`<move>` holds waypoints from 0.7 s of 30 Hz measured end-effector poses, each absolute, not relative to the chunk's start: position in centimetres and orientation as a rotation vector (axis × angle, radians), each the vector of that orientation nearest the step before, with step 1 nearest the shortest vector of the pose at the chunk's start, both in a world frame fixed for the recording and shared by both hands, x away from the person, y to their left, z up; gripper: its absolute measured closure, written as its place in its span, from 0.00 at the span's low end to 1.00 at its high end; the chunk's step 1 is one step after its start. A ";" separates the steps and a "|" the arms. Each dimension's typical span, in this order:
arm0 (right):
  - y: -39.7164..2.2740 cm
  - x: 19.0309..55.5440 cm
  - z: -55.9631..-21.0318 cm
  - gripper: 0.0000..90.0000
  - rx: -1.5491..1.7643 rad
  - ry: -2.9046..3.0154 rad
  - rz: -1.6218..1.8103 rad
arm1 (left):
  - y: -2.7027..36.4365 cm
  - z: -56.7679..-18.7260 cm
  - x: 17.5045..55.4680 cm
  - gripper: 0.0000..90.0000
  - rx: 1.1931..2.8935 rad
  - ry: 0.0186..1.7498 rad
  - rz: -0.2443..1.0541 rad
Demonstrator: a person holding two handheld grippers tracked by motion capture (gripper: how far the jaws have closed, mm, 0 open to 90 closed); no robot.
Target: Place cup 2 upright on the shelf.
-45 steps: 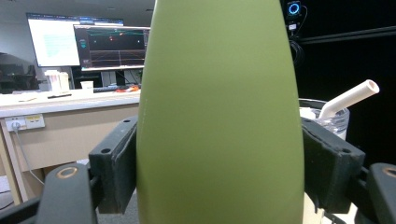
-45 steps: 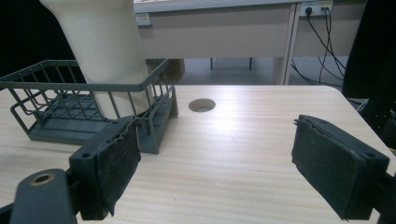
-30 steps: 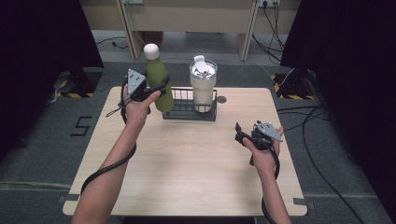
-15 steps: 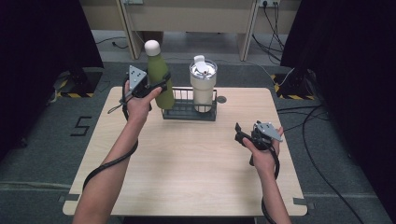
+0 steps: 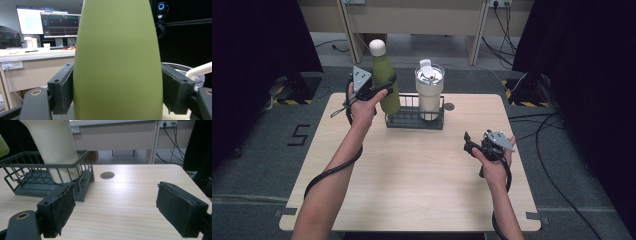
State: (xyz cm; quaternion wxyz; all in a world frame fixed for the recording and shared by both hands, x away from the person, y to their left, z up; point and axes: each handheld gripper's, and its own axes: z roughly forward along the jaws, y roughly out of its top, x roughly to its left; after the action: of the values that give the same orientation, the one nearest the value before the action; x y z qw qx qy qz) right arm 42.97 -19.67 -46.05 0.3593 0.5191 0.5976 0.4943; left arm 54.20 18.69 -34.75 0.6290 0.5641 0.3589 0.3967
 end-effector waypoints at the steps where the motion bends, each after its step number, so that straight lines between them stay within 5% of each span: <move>1: -19.7 43.0 -46.1 0.17 1.339 1.541 1.275 | 18.6 -34.7 54.3 0.26 1.294 0.823 0.910; 21: -19.8 43.0 -46.1 0.17 1.338 1.547 1.275 | 17.8 -34.6 56.5 0.26 1.293 0.845 0.898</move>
State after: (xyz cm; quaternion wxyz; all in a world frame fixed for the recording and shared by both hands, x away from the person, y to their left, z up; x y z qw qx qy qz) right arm 43.00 -19.76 -46.14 0.3576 0.5185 0.5992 0.4942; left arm 56.46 17.79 -34.65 0.6269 0.5637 0.3684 0.3918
